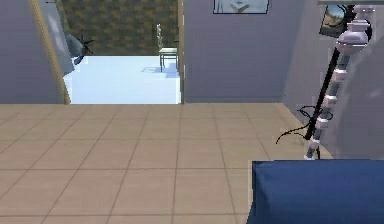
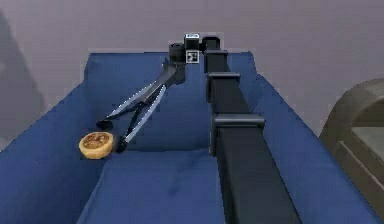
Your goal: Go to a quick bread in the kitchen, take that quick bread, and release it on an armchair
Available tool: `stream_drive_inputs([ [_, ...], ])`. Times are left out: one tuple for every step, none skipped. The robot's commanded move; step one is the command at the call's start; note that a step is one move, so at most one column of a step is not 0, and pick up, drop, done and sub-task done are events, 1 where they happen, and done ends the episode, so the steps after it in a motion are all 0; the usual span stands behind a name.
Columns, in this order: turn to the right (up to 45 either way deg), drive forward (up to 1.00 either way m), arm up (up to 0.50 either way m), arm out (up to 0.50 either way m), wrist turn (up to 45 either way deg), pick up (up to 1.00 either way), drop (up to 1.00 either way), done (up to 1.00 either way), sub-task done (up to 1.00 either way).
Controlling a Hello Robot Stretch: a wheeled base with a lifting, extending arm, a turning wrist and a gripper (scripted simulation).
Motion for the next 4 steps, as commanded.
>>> stream_drive_inputs([
  [0.0, 0.0, 0.0, 0.0, 45.0, 0.0, 0.0, 0.0, 0.0],
  [0.0, 0.0, 0.0, 0.0, 45.0, 0.0, 0.0, 0.0, 0.0],
  [0.0, 0.0, 0.0, 0.0, 33.0, 0.0, 0.0, 0.0, 0.0],
  [0.0, 0.0, -0.22, 0.0, 0.0, 0.0, 0.0, 0.0, 0.0],
])
